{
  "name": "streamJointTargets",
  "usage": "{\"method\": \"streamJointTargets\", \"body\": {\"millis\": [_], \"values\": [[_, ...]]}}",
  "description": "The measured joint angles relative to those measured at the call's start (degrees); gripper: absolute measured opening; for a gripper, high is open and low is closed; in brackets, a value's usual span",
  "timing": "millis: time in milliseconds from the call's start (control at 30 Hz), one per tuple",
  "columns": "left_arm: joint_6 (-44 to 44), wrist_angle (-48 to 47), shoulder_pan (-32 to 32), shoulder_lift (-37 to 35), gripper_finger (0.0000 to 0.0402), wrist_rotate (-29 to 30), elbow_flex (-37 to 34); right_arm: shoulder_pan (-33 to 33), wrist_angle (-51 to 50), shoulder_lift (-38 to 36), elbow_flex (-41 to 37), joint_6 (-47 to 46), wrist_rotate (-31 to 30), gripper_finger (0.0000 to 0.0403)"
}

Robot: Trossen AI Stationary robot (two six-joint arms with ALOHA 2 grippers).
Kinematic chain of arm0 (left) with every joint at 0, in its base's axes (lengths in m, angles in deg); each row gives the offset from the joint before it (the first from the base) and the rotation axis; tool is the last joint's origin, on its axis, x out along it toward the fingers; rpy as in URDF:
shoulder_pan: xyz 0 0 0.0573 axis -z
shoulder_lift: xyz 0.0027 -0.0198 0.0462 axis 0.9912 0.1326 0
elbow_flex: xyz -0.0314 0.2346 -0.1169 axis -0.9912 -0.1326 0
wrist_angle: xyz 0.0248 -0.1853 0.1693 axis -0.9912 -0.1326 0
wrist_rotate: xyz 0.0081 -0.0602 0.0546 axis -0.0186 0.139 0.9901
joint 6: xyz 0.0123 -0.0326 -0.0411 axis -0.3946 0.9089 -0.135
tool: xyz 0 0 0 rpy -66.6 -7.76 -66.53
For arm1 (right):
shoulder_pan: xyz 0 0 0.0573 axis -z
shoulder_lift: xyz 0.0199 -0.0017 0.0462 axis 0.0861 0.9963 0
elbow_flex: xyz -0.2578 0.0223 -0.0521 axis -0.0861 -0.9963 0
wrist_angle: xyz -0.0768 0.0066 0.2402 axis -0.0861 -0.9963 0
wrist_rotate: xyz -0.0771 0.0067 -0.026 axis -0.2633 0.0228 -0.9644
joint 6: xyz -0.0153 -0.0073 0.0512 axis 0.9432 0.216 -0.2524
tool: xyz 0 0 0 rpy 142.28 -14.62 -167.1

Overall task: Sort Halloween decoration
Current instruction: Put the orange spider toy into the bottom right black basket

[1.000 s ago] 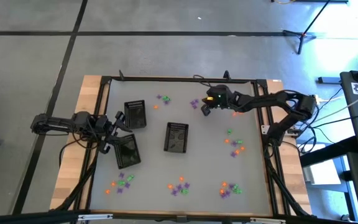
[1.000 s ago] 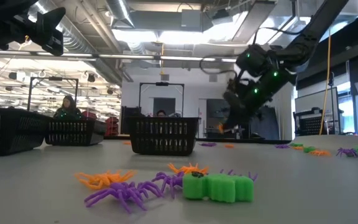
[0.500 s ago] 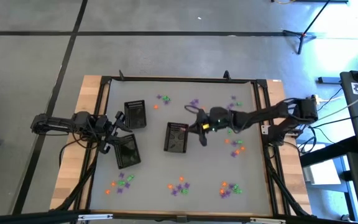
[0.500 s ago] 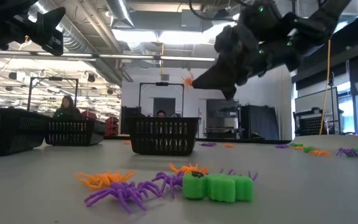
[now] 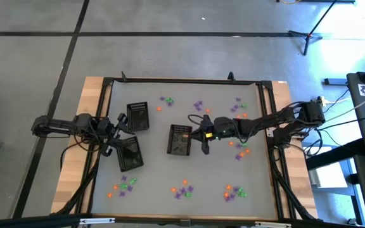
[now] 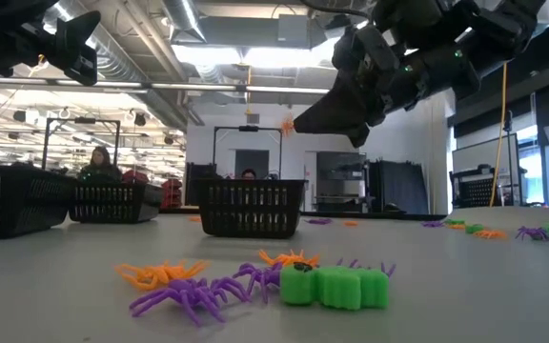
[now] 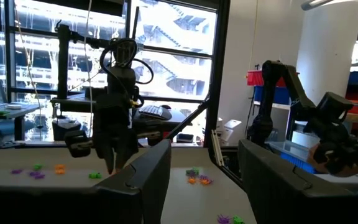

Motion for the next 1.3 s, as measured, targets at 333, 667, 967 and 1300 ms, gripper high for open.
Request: {"method": "streamJointTargets", "body": {"millis": [333, 667, 967, 1300], "values": [[0.0, 0.0, 0.0, 0.0, 0.0179, 0.0, 0.0, 0.2, 0.4, 0.0, 0.0, 9.1, 0.4, 0.0134], [0.0, 0.0, 0.0, 0.0, 0.0179, 0.0, 0.0, 0.2, 5.1, 0.0, 0.1, 13.6, -4.0, 0.0133], [0.0, 0.0, 0.0, 0.0, 0.0179, 0.0, 0.0, 0.2, 4.7, 0.0, 0.1, 13.6, -4.0, 0.0133], [0.0, 0.0, 0.0, 0.0, 0.0179, 0.0, 0.0, 0.2, 3.0, 0.0, 0.1, 8.5, -4.0, 0.0133]]}}
